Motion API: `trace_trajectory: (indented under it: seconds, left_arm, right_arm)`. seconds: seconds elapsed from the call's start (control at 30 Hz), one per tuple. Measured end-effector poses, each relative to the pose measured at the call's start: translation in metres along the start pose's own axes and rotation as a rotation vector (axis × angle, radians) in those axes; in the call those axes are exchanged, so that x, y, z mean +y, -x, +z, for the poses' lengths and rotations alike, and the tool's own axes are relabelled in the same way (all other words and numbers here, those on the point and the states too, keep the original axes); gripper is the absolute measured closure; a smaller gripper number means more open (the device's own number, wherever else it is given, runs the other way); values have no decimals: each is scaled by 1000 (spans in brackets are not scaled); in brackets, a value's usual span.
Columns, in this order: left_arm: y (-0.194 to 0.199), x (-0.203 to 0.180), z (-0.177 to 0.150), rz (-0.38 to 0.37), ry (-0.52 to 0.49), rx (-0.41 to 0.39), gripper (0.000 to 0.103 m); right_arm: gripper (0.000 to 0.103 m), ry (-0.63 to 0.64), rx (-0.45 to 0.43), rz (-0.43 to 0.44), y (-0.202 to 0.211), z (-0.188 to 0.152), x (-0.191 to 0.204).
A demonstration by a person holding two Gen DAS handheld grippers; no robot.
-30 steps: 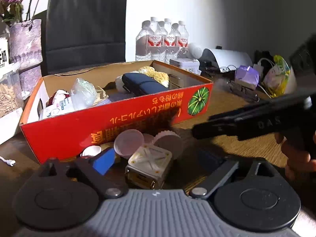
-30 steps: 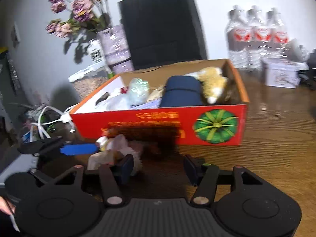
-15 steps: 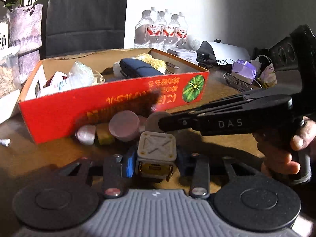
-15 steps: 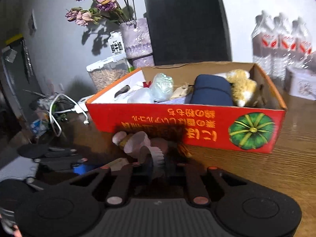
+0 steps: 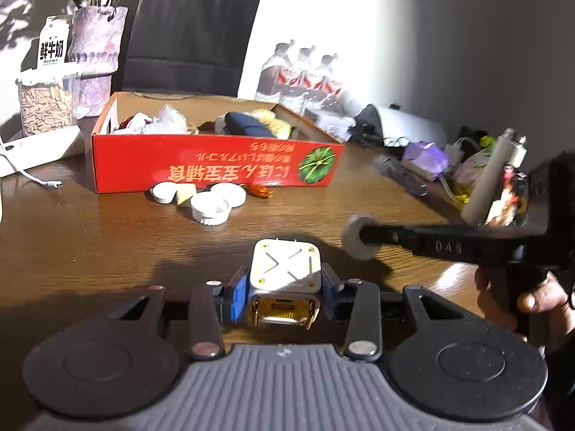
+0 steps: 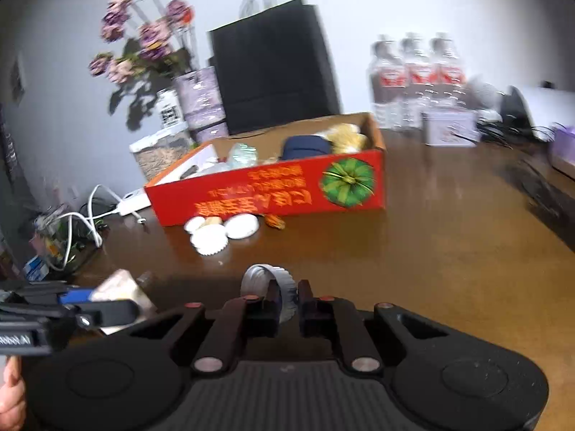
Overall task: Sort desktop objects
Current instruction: 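Carry the cube into the box with the left tool while the right carries the lid there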
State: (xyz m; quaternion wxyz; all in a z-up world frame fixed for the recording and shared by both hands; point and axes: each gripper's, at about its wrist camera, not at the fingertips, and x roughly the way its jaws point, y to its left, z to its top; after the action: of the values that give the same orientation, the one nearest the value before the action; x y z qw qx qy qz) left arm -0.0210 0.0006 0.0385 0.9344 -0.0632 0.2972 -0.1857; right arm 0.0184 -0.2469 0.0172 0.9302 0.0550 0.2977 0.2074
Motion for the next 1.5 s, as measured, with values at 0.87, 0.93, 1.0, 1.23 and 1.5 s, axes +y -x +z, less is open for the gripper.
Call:
trace_trajectory:
  seconds: [0.87, 0.93, 1.0, 1.23, 1.5]
  left_arm:
    - [-61, 31, 141, 163, -142, -77, 63]
    - [-105, 47, 167, 208, -131, 5, 63]
    - [-144, 66, 181, 238, -89, 94, 62]
    - [-209, 85, 186, 267, -74, 256, 62]
    - [-208, 82, 193, 288, -108, 217, 36]
  right_arm:
    - [94, 172, 94, -160, -90, 171, -7]
    - [94, 156, 221, -181, -138, 189, -14]
    - [94, 199, 294, -210, -169, 193, -11]
    - [74, 363, 426, -321, -230, 179, 10]
    - [49, 281, 317, -292, -204, 201, 1]
